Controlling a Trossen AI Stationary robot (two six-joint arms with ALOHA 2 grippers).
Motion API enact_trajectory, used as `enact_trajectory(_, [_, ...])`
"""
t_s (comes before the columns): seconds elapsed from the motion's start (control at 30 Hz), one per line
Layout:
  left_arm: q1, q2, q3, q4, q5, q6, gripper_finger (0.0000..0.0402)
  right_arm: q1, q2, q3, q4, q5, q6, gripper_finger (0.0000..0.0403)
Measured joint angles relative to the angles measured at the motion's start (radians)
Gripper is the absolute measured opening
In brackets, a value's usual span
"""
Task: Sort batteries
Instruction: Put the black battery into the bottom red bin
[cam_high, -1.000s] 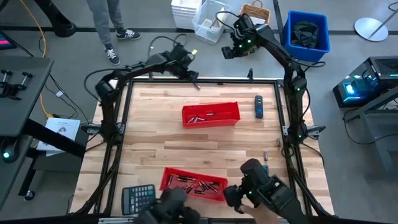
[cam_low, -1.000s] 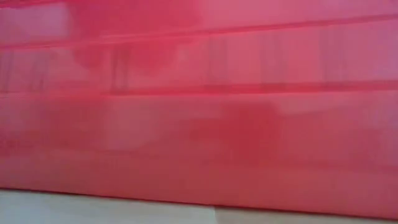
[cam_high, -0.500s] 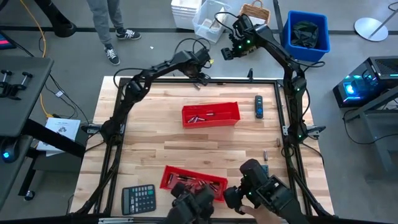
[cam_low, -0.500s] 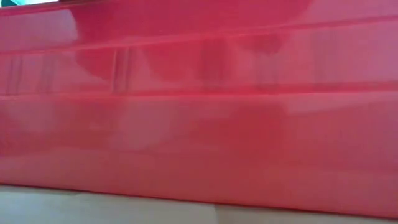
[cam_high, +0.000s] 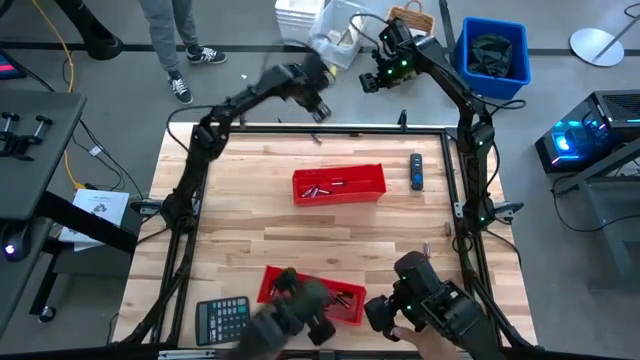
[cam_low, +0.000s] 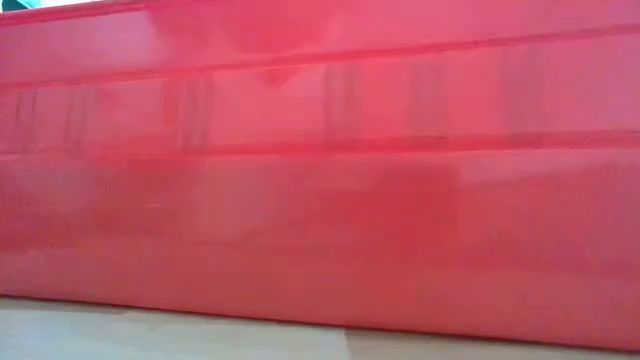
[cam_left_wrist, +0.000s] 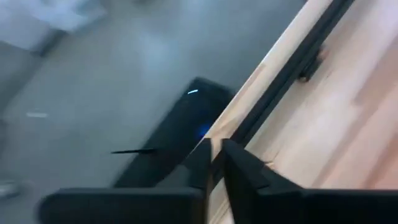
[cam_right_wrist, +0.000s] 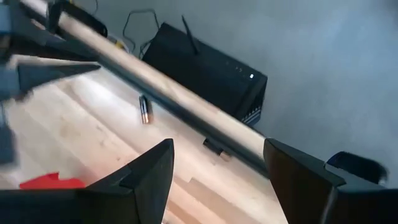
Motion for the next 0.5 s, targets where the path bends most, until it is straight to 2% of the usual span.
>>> enact_trajectory(0.03, [0.036,-0.002,0.000,0.014,0.098,-0.023,0.0014,-0.004,0.000,0.010,0.000,0.000,0.002,0.0243])
enact_trajectory(0.17, [0.168,-0.002,-0.043,0.152,0.698,-0.046,0.0004,-0.015,-0.001,0.049,0.000,0.001,0.010,0.0243])
enact_trajectory(0.2, [0.189,0.000,-0.056,0.189,0.819,-0.058,0.0002,-0.016,-0.001,0.056,-0.001,0.001,0.011,0.0243])
enact_trajectory(0.23, [0.200,0.002,-0.060,0.209,0.888,-0.089,0.0002,-0.016,-0.001,0.062,-0.003,0.000,0.011,0.0243])
enact_trajectory(0.33, [0.199,-0.006,-0.067,0.156,0.845,-0.076,0.0001,-0.016,-0.001,0.068,-0.008,0.000,0.030,0.0243])
enact_trajectory(0.43, [0.167,-0.023,-0.072,-0.017,0.900,0.085,0.0000,-0.015,-0.001,0.068,-0.018,-0.003,0.030,0.0243])
enact_trajectory(0.5, [0.138,-0.065,-0.098,-0.065,0.951,0.148,0.0000,-0.007,-0.001,0.068,-0.019,-0.012,0.014,0.0243])
